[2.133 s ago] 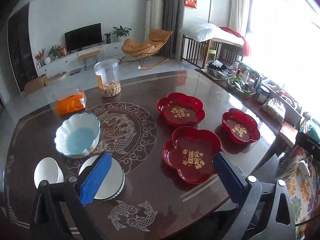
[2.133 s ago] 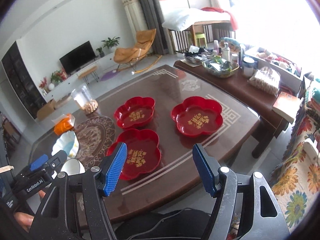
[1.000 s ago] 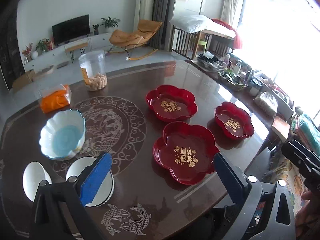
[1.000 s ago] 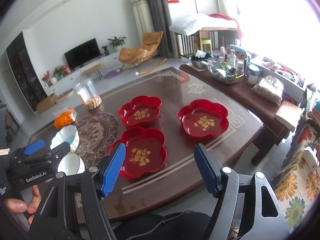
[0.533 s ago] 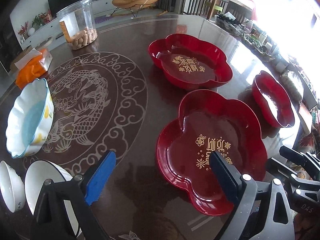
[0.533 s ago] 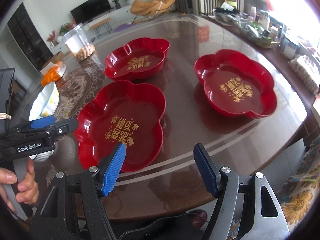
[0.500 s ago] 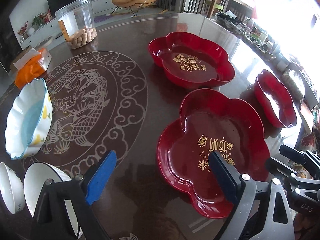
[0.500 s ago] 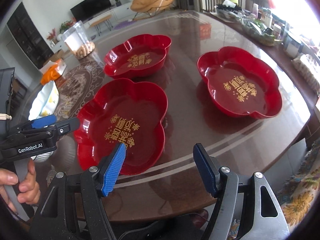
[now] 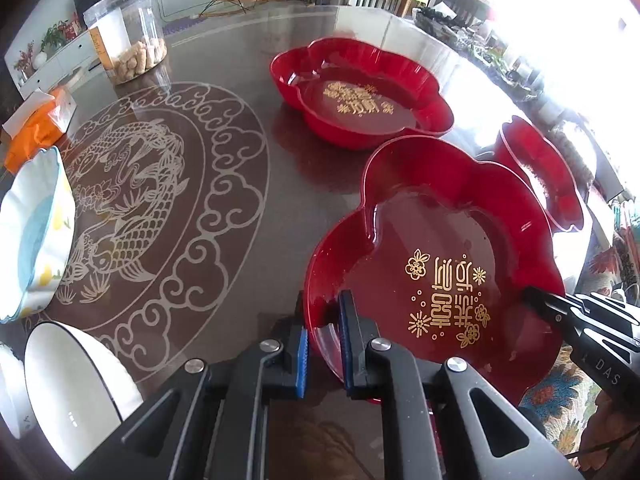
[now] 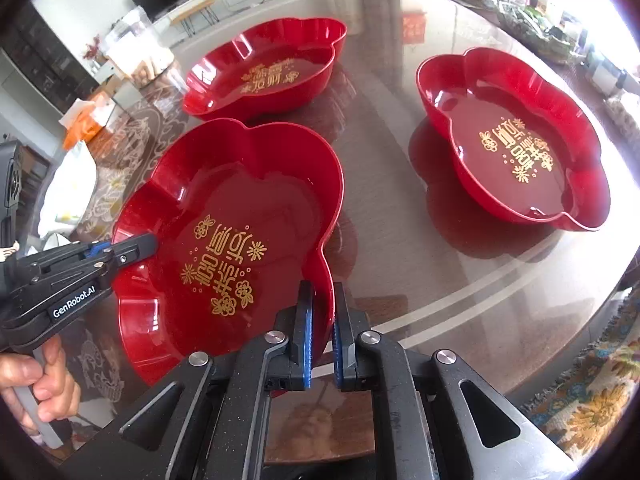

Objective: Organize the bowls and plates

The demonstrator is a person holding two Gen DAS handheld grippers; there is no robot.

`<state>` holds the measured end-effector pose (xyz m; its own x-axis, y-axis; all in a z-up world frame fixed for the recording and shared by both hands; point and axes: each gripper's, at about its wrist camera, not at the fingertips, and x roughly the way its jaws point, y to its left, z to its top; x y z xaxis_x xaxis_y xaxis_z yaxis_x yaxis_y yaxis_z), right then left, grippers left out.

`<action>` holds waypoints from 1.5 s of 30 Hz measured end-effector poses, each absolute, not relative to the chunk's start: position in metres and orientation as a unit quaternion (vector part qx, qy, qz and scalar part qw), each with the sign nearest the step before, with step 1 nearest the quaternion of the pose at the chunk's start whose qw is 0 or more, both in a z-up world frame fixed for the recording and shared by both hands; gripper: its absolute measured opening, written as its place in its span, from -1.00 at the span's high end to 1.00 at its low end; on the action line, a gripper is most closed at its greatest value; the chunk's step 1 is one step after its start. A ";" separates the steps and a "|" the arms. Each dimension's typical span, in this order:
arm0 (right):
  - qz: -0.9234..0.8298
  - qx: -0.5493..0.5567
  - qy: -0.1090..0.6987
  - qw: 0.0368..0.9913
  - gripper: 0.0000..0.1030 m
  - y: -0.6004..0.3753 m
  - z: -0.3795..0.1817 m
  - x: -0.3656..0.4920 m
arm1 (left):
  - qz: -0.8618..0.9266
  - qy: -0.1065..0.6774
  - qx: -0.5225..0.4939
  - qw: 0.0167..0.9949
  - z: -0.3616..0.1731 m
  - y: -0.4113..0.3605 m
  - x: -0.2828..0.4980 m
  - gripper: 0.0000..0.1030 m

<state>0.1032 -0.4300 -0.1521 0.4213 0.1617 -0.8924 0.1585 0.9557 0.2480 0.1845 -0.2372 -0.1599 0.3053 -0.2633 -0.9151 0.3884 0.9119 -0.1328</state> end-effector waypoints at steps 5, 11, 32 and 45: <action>-0.004 0.154 0.497 0.854 0.81 -0.443 -0.102 0.081 | -0.229 0.518 0.048 0.823 -0.103 -0.256 0.174 0.76; -0.035 0.165 0.453 0.875 0.80 -0.493 -0.038 0.073 | -0.275 0.475 0.071 0.833 -0.043 -0.320 0.184 0.76; -0.131 0.231 0.475 0.839 0.80 -0.630 -0.114 0.110 | -0.283 0.513 0.142 0.798 -0.137 -0.488 0.252 0.76; -0.137 0.223 0.480 0.837 0.80 -0.628 -0.145 0.119 | -0.262 0.490 0.173 0.813 -0.153 -0.498 0.255 0.73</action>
<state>0.1194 -0.6284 -0.1446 0.5011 -0.0149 -0.8653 0.4432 0.8632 0.2418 0.2547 -0.4985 -0.1531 0.3824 -0.2572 -0.8875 0.5954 0.8031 0.0238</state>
